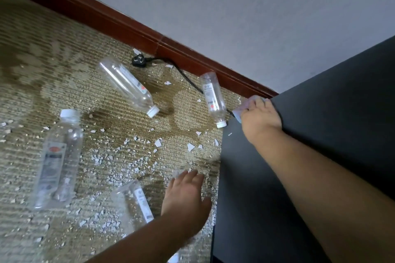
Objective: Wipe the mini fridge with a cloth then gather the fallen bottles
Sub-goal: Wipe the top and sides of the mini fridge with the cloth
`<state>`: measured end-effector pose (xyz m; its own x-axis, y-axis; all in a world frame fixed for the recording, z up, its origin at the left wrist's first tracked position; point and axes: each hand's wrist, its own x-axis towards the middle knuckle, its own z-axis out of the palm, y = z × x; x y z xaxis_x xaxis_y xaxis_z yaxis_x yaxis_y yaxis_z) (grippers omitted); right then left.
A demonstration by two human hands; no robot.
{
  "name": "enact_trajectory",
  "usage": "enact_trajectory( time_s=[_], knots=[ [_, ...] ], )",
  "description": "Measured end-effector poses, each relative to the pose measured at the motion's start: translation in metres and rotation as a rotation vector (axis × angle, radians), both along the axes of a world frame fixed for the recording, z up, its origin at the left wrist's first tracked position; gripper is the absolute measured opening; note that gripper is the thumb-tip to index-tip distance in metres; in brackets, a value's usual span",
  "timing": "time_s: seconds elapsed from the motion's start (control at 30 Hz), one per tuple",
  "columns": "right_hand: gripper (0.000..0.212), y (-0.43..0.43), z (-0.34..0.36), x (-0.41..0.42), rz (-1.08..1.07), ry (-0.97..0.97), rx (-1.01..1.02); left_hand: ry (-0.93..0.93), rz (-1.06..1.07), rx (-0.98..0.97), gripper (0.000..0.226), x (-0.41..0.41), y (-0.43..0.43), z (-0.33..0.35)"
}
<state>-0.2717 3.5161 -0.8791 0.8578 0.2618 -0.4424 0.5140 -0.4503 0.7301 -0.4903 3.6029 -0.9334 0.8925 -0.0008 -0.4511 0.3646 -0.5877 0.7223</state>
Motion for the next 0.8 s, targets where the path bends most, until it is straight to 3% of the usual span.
enact_trajectory(
  time_s=[0.13,0.23,0.33,0.47,0.57,0.67,0.73,0.8],
  knots=[
    [0.046,-0.019,-0.064,-0.07,-0.025,0.291,0.082,0.079,0.053,0.052,0.063,0.0,0.008,-0.007],
    [0.048,-0.051,-0.087,-0.146,0.037,0.458,0.125,0.14,-0.028,0.059,0.064,-0.006,0.008,0.0],
    [0.041,-0.036,-0.055,-0.1,0.073,0.334,0.079,0.114,-0.024,0.084,0.063,0.002,0.013,0.003],
    [0.058,-0.003,0.013,-0.014,0.034,0.027,0.034,0.069,0.008,0.075,0.062,0.004,0.014,0.008],
    [0.045,-0.022,-0.008,-0.06,-0.038,0.199,0.183,0.107,-0.012,0.051,0.063,-0.009,0.009,0.009],
    [0.03,-0.067,-0.049,-0.177,-0.2,0.416,0.143,0.107,-0.082,0.054,0.064,-0.023,0.005,0.016],
    [0.031,-0.11,-0.071,-0.223,-0.234,0.439,0.224,0.074,-0.11,0.055,0.063,-0.029,0.001,0.027],
    [0.05,-0.108,-0.052,-0.223,-0.089,0.489,0.243,0.052,-0.109,0.033,0.064,-0.033,-0.004,0.043]
  ],
)
